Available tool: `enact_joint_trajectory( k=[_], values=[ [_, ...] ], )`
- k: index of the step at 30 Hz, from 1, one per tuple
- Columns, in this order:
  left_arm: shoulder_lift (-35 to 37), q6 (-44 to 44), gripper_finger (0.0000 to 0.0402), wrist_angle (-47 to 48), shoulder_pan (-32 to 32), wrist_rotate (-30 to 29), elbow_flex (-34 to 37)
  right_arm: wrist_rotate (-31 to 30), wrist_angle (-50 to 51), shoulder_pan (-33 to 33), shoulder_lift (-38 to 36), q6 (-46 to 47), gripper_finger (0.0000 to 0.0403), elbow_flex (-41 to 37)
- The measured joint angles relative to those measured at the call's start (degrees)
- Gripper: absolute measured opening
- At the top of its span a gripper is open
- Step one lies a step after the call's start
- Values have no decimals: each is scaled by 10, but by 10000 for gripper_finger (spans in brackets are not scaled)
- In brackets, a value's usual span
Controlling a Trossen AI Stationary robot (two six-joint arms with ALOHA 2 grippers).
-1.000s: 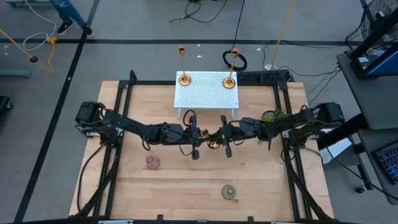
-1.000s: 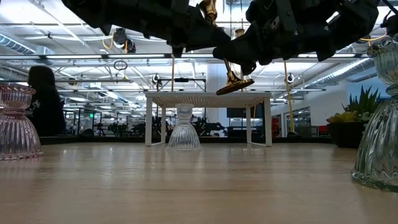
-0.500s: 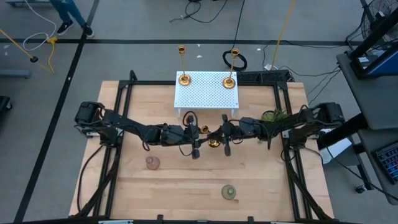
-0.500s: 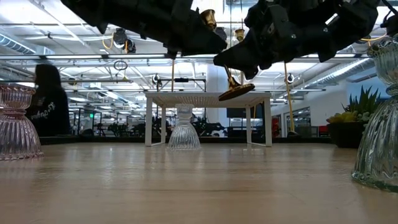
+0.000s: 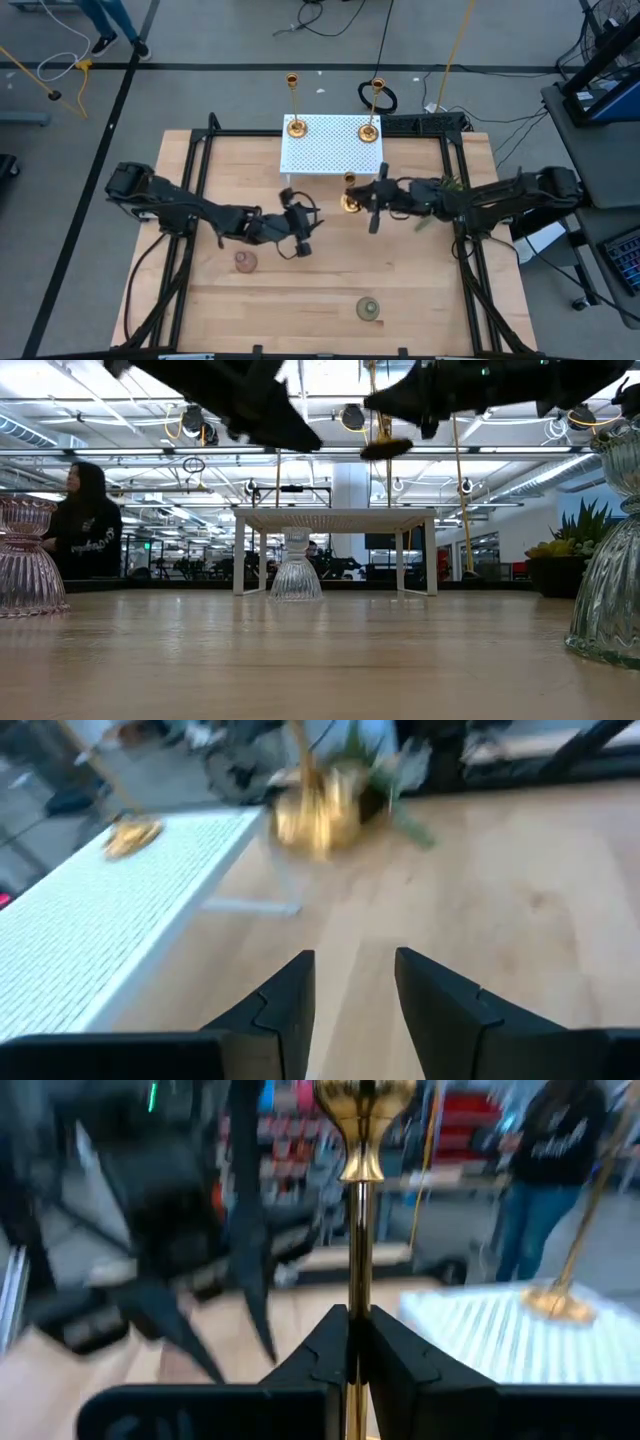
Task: Pick & Place candle stick holders
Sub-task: Put the gold candle holder on the shelf aligned with the other gold candle holders
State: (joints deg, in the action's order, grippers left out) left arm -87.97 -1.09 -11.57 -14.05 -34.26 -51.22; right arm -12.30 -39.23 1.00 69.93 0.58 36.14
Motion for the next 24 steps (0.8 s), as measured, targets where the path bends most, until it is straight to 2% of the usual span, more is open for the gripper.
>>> enact_joint_trajectory(
  k=[3,6,8,11,17,24],
  values=[
    [32,-26,147,49,-21,-40,-1,-29,-76,8,0,-33,15,0],
    [67,-39,147,90,-39,-83,0,-57,-185,17,22,-77,15,2],
    [87,-41,147,108,-47,-112,-1,-75,-219,19,49,-99,15,13],
    [114,-38,147,114,-55,-143,-1,-118,-212,7,97,-116,15,52],
    [154,-39,147,118,-62,-182,-1,-140,-170,-45,200,-152,15,147],
    [169,-38,147,150,-68,-184,-1,-163,-193,-123,272,-119,15,186]
  ],
)
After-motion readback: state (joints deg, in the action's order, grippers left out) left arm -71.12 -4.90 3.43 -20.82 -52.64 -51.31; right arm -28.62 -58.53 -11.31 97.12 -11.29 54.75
